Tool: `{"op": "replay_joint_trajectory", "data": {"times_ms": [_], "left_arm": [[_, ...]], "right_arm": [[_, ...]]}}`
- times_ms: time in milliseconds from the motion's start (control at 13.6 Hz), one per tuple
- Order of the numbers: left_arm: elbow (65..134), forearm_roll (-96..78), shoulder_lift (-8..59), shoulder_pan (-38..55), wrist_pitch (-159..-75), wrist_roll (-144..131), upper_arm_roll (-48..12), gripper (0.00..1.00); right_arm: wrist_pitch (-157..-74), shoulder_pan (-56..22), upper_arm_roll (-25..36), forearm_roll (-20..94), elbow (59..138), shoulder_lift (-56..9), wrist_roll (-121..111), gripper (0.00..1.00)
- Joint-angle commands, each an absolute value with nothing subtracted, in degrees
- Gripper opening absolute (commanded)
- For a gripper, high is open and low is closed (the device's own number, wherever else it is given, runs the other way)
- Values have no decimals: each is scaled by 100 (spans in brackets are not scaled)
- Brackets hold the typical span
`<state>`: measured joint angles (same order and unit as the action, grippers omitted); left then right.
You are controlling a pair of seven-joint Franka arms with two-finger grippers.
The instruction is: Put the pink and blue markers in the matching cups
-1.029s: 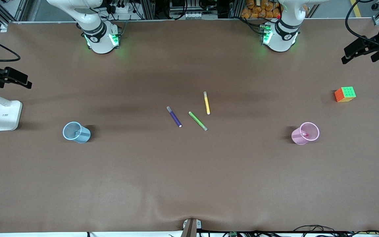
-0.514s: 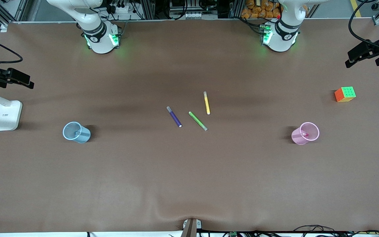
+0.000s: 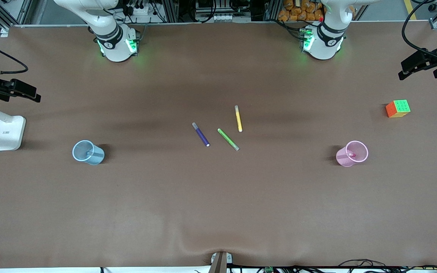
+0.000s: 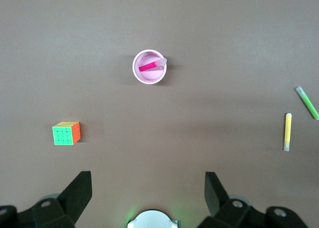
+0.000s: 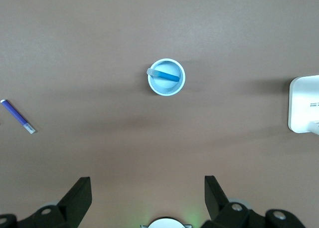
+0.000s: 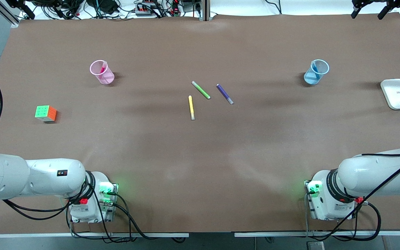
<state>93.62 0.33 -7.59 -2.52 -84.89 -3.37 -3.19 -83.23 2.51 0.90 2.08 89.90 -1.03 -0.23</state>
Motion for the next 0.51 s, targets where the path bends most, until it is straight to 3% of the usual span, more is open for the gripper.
{"op": "replay_joint_trajectory", "data": {"times_ms": [0, 441], "left_arm": [[9220, 132, -650, -264, -8464, -237, -343, 100], [9211, 70, -650, -237, -8455, -237, -369, 100]], "right_arm": [[-8350, 158, 97, 79, 9097, -9, 26, 100], [-8376, 97, 97, 79, 9114, -9, 26, 100]]}}
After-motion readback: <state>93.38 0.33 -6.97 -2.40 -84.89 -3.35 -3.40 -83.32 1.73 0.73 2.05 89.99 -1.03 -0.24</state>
